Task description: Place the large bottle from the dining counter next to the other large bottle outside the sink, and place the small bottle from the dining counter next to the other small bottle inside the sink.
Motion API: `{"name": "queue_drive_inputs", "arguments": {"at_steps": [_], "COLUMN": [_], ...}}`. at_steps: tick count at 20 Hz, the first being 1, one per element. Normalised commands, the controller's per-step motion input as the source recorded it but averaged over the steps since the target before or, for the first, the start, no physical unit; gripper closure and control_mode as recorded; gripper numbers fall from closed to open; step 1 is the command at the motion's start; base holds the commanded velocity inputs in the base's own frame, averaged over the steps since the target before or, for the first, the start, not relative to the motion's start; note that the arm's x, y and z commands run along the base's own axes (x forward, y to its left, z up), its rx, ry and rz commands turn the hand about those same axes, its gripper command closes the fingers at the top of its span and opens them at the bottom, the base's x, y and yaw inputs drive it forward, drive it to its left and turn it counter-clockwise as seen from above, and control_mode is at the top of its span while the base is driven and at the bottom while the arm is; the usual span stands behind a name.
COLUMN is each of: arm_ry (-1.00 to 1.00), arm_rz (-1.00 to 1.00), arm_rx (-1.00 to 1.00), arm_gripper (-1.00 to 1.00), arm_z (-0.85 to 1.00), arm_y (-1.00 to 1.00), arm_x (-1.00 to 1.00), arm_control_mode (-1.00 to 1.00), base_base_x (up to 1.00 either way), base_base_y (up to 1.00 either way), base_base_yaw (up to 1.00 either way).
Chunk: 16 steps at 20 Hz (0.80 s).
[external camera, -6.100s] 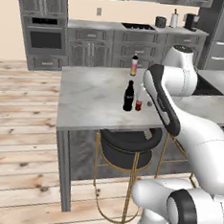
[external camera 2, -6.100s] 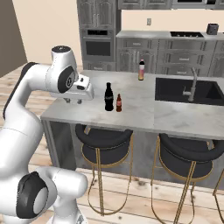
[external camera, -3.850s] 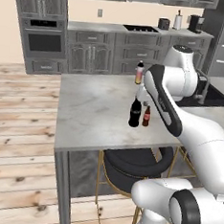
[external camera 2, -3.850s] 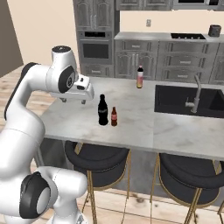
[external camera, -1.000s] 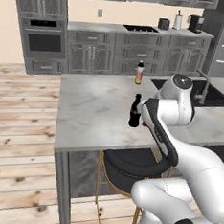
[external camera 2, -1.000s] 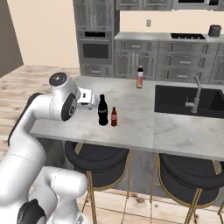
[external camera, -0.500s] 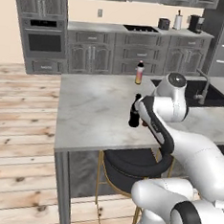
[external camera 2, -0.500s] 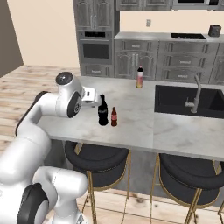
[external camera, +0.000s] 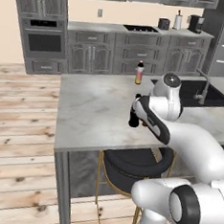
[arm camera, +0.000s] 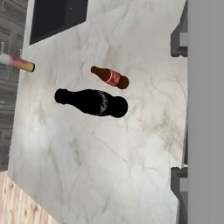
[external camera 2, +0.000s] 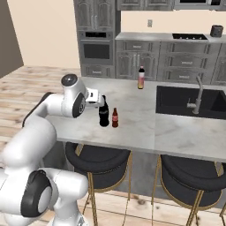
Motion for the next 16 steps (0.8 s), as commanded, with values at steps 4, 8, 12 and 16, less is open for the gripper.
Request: {"name": "queue_drive_inputs", "arguments": {"at_steps": [4, 8, 12, 16], "arm_ry": [0.0, 0.0, 0.0, 0.0], "arm_rz": [0.0, 0.0, 0.0, 0.0], "arm_rx": [0.0, 0.0, 0.0, 0.0], "arm_gripper": [-1.0, -1.0, -1.0, -1.0], "arm_z": [-0.17, -0.17, -0.11, -0.07], "arm_y": [0.0, 0.0, 0.0, -0.01], "arm_x": [0.2, 0.17, 0.18, 0.18], "arm_control_mode": [-1.0, -1.0, -1.0, -1.0], "base_base_x": [0.0, 0.0, 0.0, 0.0], "base_base_y": [0.0, 0.0, 0.0, 0.0], "base_base_yaw": [0.0, 0.0, 0.0, 0.0]}}
